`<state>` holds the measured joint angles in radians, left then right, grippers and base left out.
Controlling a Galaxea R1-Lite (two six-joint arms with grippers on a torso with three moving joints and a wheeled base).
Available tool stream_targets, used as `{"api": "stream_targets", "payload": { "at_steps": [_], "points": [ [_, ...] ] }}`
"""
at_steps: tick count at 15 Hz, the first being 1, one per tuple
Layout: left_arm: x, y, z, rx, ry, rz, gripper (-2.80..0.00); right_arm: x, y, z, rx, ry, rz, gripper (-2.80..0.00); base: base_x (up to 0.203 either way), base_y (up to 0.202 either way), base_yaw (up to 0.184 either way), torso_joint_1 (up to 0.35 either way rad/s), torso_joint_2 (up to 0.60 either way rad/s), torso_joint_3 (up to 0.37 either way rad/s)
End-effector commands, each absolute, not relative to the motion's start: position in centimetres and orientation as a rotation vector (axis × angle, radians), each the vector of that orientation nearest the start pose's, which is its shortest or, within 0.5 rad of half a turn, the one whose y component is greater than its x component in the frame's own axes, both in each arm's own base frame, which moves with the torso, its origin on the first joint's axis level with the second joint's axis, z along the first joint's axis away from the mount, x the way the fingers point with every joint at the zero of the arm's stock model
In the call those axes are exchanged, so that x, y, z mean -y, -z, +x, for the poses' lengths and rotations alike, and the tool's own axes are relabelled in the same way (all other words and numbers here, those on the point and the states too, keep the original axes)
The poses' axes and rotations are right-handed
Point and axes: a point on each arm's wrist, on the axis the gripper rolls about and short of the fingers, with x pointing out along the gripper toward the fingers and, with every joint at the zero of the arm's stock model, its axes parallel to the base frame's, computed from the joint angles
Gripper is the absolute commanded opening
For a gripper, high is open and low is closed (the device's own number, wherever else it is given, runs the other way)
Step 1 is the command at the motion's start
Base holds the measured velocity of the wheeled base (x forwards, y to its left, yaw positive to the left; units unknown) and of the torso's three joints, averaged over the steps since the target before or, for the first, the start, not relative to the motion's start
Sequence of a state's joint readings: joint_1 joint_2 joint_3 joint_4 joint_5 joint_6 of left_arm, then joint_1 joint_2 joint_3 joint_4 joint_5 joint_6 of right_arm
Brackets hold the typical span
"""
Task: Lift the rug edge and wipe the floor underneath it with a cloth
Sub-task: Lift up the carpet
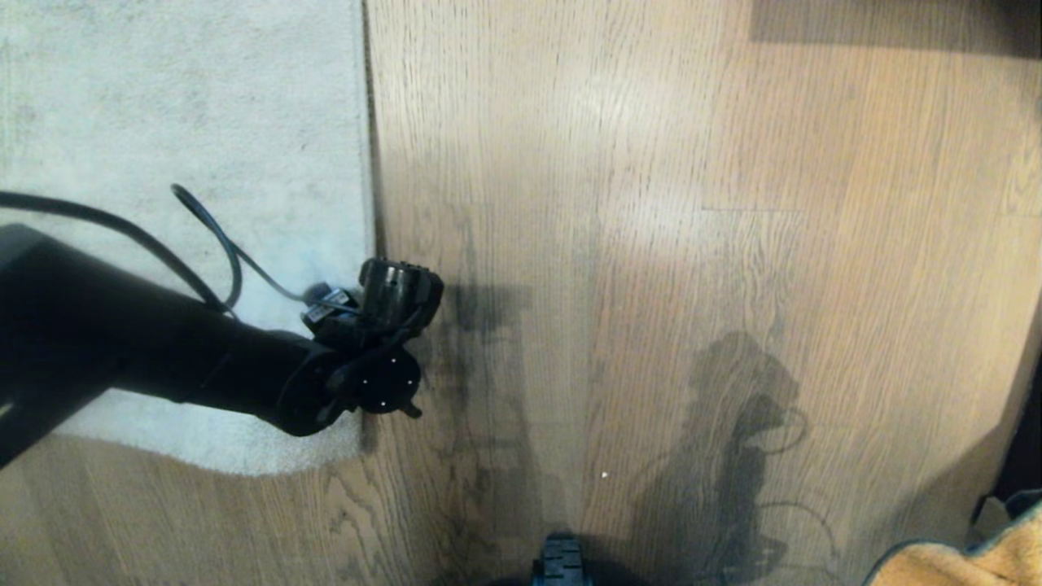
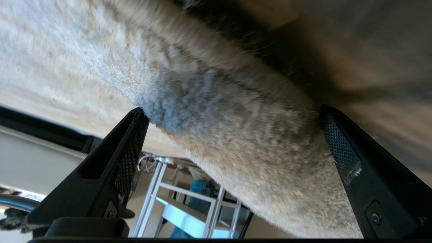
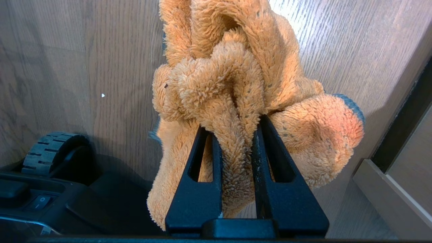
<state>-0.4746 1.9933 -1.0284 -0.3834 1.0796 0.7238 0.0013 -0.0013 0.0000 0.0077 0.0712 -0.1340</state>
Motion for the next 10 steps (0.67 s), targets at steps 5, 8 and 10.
{"api": "stream_targets", "payload": {
  "at_steps": [5,8,10],
  "points": [
    [12.5,-14.6,32.1,-0.624,-0.485,1.067,0.00,-0.2,-7.5,-2.3,-0.003,-0.074,-0.135,-2.80,0.000,0.000,0.000,0.000,0.00,0.000],
    [11.3,-15.4,32.1,-0.627,-0.519,1.046,0.00,-0.2,-7.5,-2.3,-0.003,-0.074,-0.136,-2.80,0.000,0.000,0.000,0.000,0.00,0.000],
    [10.5,-15.5,31.9,-0.638,-0.537,1.040,0.00,-0.2,-7.5,-2.3,-0.003,-0.074,-0.136,-2.80,0.000,0.000,0.000,0.000,0.00,0.000]
  ]
}}
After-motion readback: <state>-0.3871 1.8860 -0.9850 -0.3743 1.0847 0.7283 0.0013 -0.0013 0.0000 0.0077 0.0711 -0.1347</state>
